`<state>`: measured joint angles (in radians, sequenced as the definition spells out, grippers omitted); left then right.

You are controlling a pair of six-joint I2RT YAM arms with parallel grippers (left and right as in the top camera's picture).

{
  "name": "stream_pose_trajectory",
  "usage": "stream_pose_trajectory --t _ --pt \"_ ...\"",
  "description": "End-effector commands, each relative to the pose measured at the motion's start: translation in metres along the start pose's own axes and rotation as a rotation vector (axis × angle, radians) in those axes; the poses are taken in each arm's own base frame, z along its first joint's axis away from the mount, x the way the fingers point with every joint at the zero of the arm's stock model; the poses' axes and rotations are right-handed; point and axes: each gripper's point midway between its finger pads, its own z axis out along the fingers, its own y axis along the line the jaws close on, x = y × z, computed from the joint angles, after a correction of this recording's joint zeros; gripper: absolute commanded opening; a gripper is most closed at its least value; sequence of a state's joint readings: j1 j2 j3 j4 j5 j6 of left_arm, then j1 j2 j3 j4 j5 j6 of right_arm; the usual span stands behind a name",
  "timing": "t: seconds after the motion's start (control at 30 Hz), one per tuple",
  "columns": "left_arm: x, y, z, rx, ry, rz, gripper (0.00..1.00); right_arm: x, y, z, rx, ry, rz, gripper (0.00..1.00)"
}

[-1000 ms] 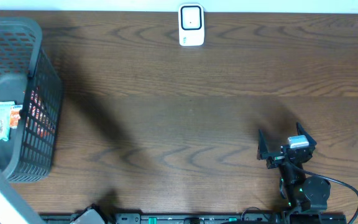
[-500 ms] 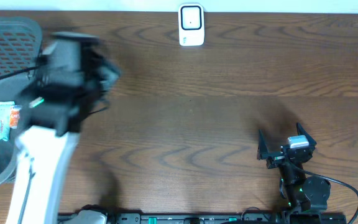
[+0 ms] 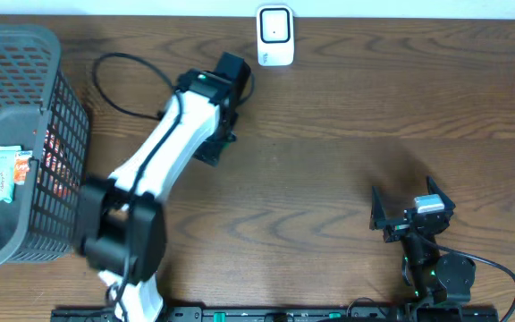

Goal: Scan the item barcode
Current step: 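Carry the bottle toward the scanner and set it upright on the table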

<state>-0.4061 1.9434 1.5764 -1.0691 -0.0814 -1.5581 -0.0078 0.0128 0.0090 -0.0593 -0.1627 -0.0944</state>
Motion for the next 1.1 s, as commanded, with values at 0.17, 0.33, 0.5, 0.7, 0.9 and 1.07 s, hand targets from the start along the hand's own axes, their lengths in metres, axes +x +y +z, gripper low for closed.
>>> stream_pose_trajectory --t 0.17,0.33,0.5,0.7,0.9,1.07 --pt "0.042 -0.015 0.037 -0.041 0.209 -0.196 0.72 0.002 0.002 0.0 -0.005 0.003 0.011 0.99" --pt "0.043 -0.016 0.04 -0.048 0.208 -0.238 0.82 0.002 0.002 0.0 -0.005 0.003 0.011 0.99" --pt "0.046 -0.02 0.042 -0.041 0.228 -0.277 0.93 0.002 0.002 0.0 -0.005 0.003 0.011 0.99" --pt "0.035 -0.03 0.027 0.021 0.231 -0.229 0.98 0.002 0.002 0.0 -0.005 0.003 0.011 0.99" --pt "0.011 -0.027 -0.03 0.129 0.229 -0.113 0.98 0.002 0.002 0.0 -0.005 0.003 0.011 0.99" --pt "-0.011 -0.012 -0.093 0.266 0.15 -0.065 0.98 0.002 0.002 0.0 -0.005 0.003 0.011 0.99"
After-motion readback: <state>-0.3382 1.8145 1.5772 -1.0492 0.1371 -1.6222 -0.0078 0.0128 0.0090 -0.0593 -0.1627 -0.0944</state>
